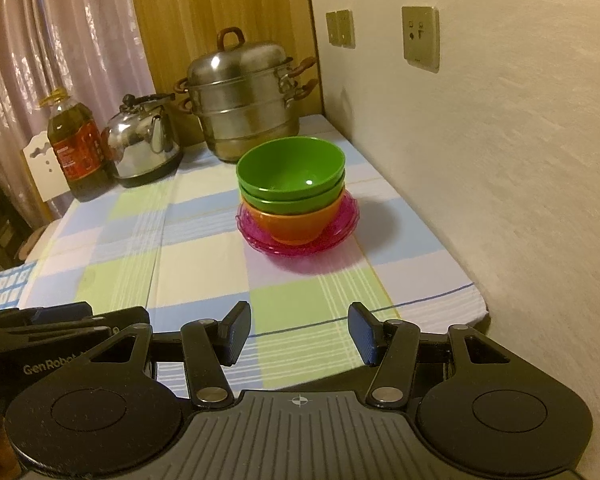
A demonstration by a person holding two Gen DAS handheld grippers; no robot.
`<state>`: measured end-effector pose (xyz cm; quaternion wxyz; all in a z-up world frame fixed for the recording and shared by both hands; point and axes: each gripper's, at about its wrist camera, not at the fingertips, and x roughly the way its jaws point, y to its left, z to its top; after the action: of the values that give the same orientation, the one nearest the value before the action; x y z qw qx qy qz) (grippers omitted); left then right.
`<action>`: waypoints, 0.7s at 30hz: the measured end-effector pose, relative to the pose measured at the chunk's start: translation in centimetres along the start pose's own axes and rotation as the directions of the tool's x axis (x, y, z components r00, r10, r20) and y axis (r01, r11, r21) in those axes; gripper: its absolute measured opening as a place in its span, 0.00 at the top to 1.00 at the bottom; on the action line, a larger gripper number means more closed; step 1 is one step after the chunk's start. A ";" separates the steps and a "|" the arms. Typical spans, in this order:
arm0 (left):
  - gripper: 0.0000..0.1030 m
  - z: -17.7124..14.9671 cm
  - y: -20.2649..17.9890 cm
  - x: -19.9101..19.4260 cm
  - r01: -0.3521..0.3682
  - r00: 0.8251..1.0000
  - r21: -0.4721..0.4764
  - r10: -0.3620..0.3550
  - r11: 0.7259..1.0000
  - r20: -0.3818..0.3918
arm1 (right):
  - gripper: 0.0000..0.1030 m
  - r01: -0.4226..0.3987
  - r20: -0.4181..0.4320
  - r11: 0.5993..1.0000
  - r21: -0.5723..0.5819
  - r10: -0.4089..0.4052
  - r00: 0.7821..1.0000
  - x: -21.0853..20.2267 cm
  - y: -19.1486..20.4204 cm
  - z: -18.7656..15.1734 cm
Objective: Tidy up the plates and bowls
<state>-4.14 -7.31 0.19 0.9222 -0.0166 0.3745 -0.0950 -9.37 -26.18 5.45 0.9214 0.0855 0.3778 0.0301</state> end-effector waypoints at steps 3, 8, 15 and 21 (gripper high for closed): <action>0.40 -0.2 0.0 0.1 0.002 1.000 -0.004 -0.002 1.000 -0.006 | 0.47 0.000 0.006 1.000 0.001 0.000 1.000 -0.2 -0.2 -0.1; 0.40 -0.4 -0.3 0.3 -0.009 1.000 0.007 0.009 1.000 -0.003 | 0.47 -0.003 -0.005 1.000 0.004 0.003 1.000 0.1 -0.3 -0.3; 0.40 -0.5 -0.3 0.5 -0.014 1.000 0.009 0.014 1.000 -0.004 | 0.47 -0.009 -0.022 1.000 -0.002 0.008 1.000 0.6 -0.2 -0.6; 0.40 -0.5 -0.4 0.5 -0.014 1.000 0.007 0.014 1.000 -0.002 | 0.47 -0.007 -0.023 1.000 -0.003 0.007 1.000 0.6 -0.3 -0.8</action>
<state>-4.18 -7.75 -0.44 0.9226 -0.0106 0.3751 -0.0897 -9.47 -26.26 4.40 0.9170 0.0850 0.3881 0.0348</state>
